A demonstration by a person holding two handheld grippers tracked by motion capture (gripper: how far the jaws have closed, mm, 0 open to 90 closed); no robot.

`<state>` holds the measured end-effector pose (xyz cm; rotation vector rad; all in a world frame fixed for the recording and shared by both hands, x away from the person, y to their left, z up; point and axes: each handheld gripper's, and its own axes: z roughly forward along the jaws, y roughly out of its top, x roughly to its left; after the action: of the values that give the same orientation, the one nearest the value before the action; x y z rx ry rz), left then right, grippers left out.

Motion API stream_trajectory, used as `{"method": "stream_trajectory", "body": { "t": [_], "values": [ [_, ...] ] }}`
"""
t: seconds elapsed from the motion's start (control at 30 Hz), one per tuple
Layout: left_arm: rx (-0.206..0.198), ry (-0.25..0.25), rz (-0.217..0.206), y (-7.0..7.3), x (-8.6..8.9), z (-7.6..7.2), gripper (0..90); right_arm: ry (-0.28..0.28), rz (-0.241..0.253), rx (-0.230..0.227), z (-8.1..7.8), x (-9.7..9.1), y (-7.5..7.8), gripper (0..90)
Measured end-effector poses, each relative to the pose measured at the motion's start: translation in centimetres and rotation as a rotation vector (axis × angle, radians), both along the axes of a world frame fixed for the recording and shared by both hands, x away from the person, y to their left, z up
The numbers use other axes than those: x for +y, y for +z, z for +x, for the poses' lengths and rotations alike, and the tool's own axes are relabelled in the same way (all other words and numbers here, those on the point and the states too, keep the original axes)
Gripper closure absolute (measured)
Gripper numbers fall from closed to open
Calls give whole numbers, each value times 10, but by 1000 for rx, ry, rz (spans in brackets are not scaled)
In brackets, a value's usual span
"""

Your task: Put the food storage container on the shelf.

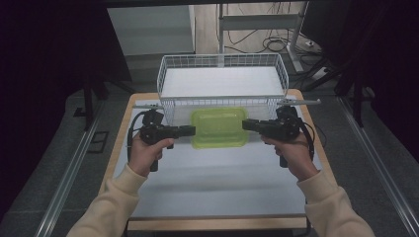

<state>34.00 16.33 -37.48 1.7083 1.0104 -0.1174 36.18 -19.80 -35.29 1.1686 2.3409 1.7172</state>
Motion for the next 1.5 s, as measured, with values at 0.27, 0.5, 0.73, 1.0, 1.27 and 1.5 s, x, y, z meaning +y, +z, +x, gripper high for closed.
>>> {"method": "stream_trajectory", "body": {
  "t": [0.27,0.5,0.73,1.0,1.27,1.5],
  "values": [
    [-6,-7,-20,12,1,8,809,-1,-1,-7,6,0,14,807],
    [-21,-1,-1,25,0,16,808,-16,-4,-19,11,0,26,807],
    [-24,-4,10,33,-2,29,808,-29,-14,-25,20,0,36,807],
    [-26,-3,19,49,-3,48,807,-35,-6,-22,37,0,48,806],
    [1,7,26,60,-2,83,805,-61,-4,-8,67,2,57,806],
    [23,22,32,72,0,115,803,-90,8,12,96,5,67,805]
  ]
}}
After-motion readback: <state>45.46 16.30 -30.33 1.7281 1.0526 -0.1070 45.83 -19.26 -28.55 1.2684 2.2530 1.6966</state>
